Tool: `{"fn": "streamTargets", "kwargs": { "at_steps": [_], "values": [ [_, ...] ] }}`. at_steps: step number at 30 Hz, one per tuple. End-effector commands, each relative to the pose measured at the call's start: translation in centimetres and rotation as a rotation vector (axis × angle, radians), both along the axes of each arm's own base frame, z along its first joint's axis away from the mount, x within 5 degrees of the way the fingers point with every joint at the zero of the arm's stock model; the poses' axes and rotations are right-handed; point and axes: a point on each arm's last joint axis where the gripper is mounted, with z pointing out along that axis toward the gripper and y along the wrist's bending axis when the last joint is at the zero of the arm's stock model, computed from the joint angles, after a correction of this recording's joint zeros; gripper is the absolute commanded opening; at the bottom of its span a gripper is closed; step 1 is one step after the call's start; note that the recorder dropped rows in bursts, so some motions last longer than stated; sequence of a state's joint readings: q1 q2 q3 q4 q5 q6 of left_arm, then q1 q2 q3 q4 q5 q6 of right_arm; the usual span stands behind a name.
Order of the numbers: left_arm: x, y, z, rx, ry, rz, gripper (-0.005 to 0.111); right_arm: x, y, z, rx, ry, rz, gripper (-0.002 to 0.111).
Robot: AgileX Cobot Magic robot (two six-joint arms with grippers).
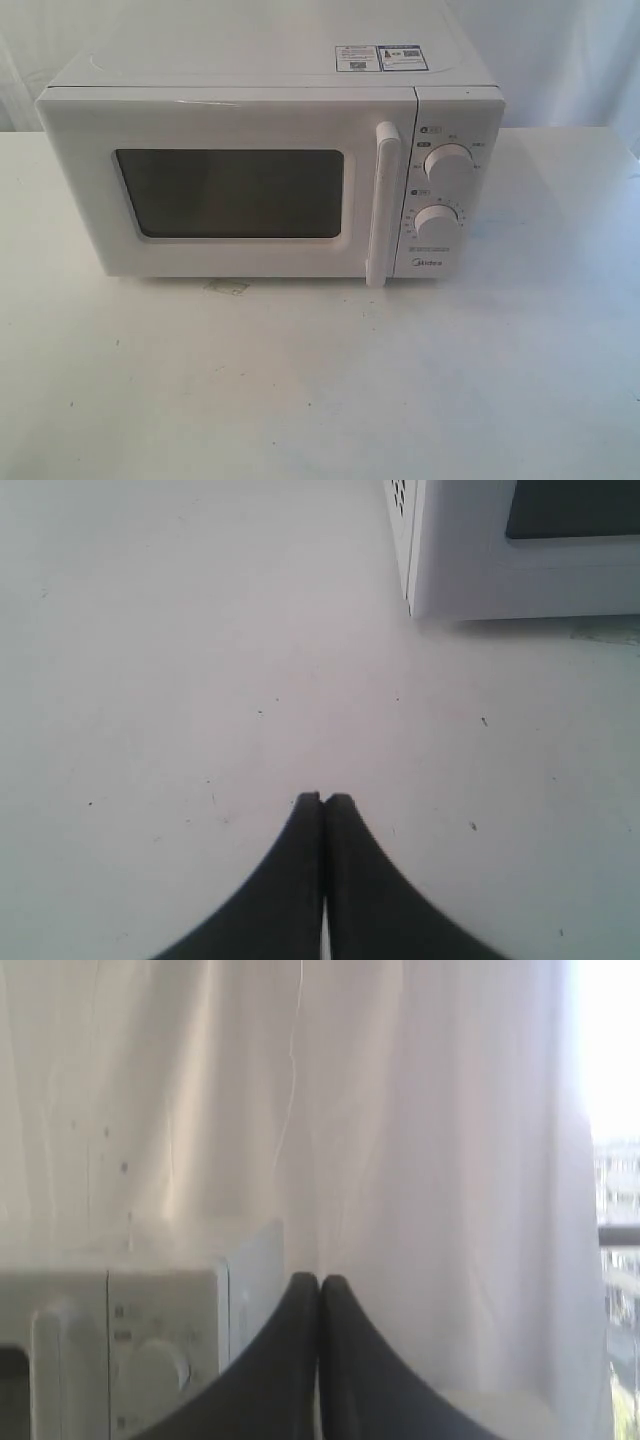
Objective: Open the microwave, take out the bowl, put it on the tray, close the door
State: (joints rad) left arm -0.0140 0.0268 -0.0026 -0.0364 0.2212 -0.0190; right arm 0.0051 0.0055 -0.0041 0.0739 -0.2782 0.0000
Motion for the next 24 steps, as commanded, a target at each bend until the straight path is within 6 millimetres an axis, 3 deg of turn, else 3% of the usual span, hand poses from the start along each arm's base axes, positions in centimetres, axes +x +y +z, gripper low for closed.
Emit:
{"fn": "streamTargets", "kwargs": {
  "at_steps": [1, 4, 6, 11, 16, 24],
  "values": [
    [0.0, 0.0, -0.1, -0.011, 0.000, 0.003, 0.000, -1.1, -0.2, 1.9, 0.002, -0.251, -0.026, 0.000],
    [0.0, 0.0, -0.1, -0.011, 0.000, 0.003, 0.000, -2.3, -0.3, 3.3, 0.004, -0.450, -0.041, 0.000],
    [0.0, 0.0, -0.1, -0.011, 0.000, 0.003, 0.000, -2.5, -0.3, 4.4, -0.024, -0.446, -0.056, 0.000],
    [0.0, 0.0, -0.1, -0.011, 0.000, 0.003, 0.000, -2.6, 0.0, 7.8, -0.150, -0.171, -0.074, 0.000],
    [0.0, 0.0, -0.1, -0.011, 0.000, 0.003, 0.000, -1.2, 0.3, 6.1, -0.152, 0.178, -0.018, 0.000],
    [0.0, 0.0, -0.1, -0.011, 0.000, 0.003, 0.000, -1.1, 0.3, 5.9, -0.153, 0.200, -0.014, 0.000]
  ]
}}
